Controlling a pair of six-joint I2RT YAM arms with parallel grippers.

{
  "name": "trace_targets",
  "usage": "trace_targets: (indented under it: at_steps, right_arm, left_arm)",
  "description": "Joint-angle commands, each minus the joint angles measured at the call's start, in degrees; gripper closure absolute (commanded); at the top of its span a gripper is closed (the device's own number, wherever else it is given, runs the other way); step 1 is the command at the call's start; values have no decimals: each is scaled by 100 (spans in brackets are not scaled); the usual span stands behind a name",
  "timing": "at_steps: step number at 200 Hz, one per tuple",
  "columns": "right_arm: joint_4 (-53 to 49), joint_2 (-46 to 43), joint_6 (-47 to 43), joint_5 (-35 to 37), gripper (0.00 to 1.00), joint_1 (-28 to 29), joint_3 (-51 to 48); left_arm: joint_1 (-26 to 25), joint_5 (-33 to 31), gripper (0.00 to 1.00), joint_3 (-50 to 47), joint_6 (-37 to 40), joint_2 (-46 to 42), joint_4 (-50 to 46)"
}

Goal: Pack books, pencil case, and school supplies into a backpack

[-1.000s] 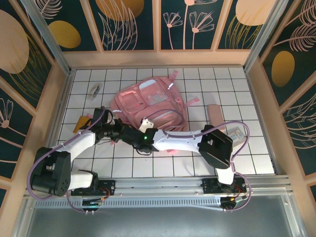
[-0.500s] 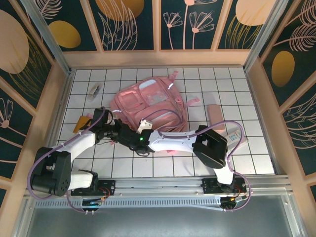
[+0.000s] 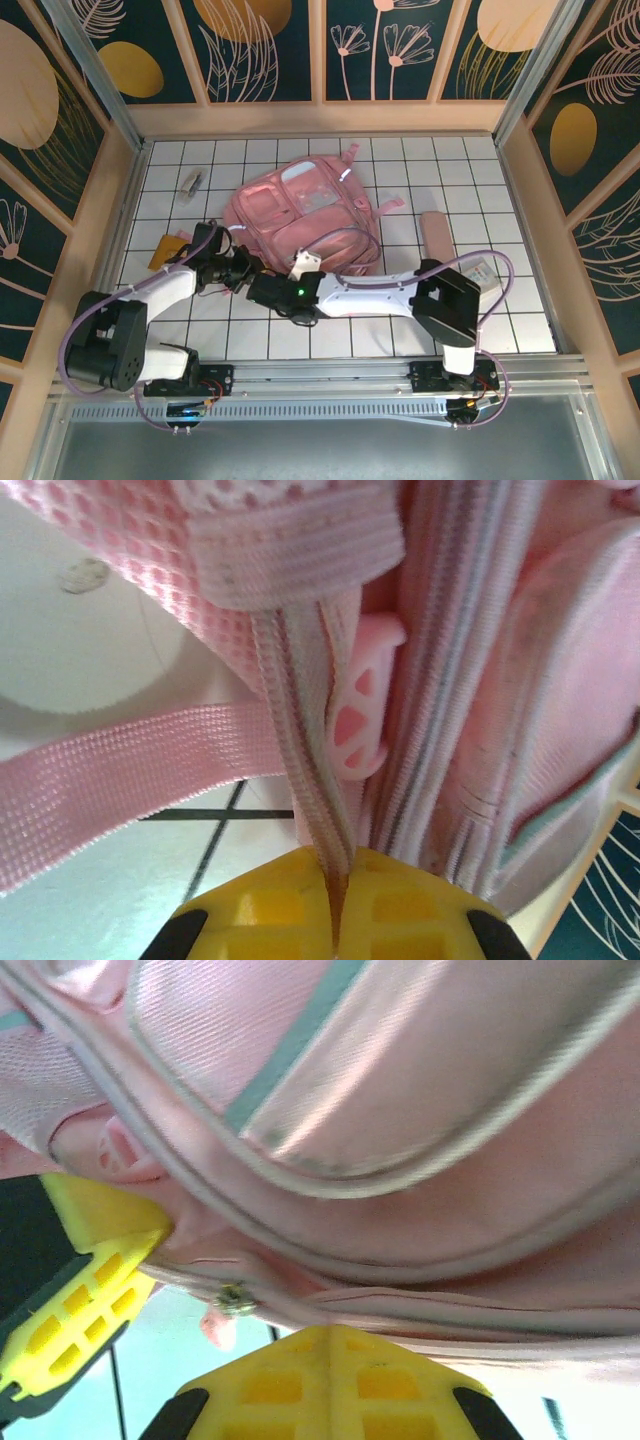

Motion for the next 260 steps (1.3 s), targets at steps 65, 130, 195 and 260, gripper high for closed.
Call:
trace_targets:
  at_steps: [65, 130, 195, 260]
  right_arm:
    - [1847, -1179, -781, -1086, 56, -72, -1203]
    - [1702, 392, -244, -449, 53, -144, 146]
    - [335, 620, 587, 51, 51, -131, 528]
    - [761, 509, 556, 11, 70, -111, 184]
  left_arm:
    - [163, 218, 100, 232, -381, 276, -150]
    - [150, 722, 100, 17, -718, -248, -403]
    - [150, 883, 100, -219, -813, -432, -303]
    - [150, 875, 100, -252, -841, -450, -258]
